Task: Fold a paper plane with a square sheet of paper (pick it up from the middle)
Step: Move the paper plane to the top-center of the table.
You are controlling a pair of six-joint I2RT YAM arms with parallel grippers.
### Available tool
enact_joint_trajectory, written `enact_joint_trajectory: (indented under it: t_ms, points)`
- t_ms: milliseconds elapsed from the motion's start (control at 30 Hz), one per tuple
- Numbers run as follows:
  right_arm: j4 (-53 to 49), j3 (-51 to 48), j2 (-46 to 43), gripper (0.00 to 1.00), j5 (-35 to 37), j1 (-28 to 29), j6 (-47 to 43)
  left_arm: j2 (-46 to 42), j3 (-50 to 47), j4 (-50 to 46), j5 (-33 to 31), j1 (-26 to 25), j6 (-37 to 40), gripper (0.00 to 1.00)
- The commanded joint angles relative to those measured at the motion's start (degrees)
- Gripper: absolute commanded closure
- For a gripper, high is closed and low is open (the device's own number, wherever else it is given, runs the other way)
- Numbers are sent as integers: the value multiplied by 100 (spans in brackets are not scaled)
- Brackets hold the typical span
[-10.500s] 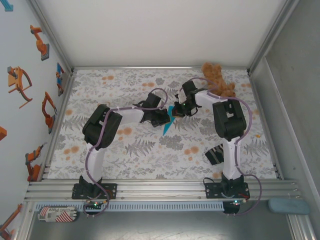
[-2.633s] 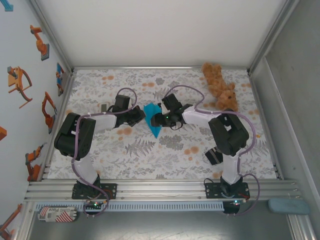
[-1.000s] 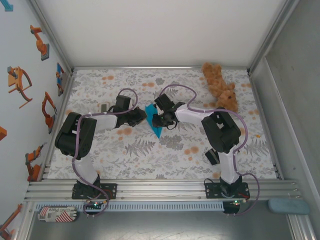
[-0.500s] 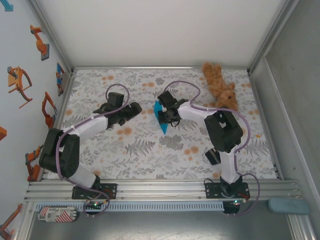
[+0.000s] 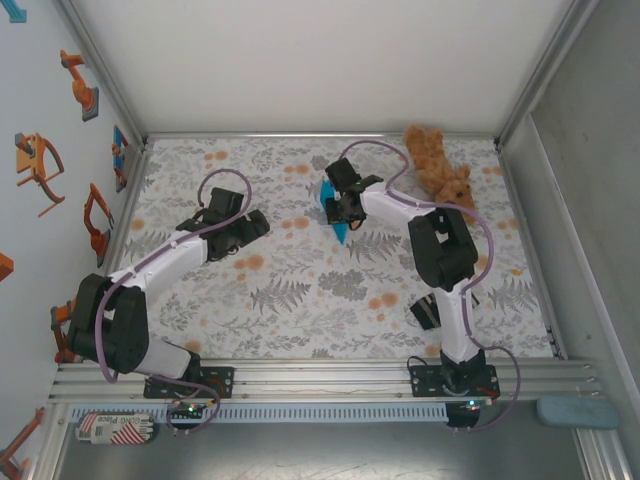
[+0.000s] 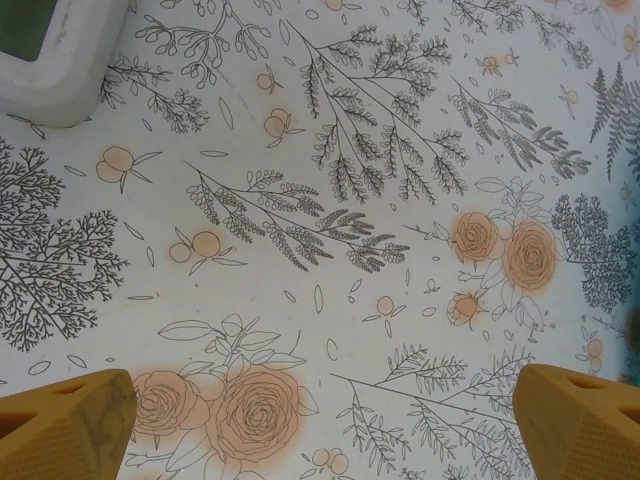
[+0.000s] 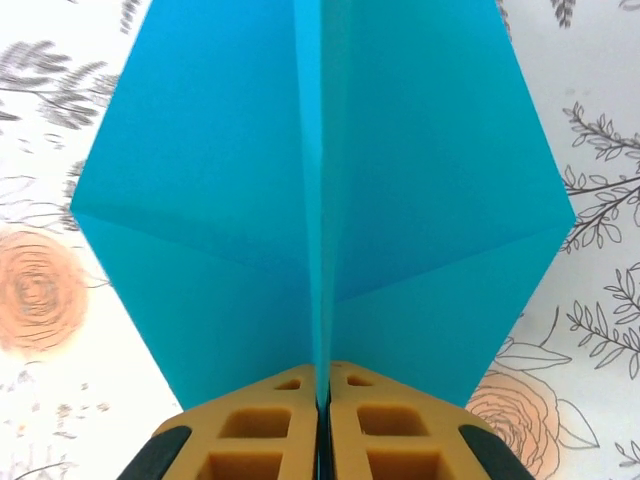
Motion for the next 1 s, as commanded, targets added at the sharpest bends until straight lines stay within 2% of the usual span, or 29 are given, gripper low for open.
enact_joint_trajectory:
  t_ms: [0,133,567,967]
  points:
    - [-263,220,141,89,31,-56,-64,96,3,-101,46,24,113,4]
    - [-355,258,216,85,182,-74,16,176,12,-64,113,24,80,4]
    - [-381,217,428,84,292,-74,86,292,37,-11,221,21,52,4]
    - [-488,265,797,74,737,-91,216,445,88,16,318,-14,25,4]
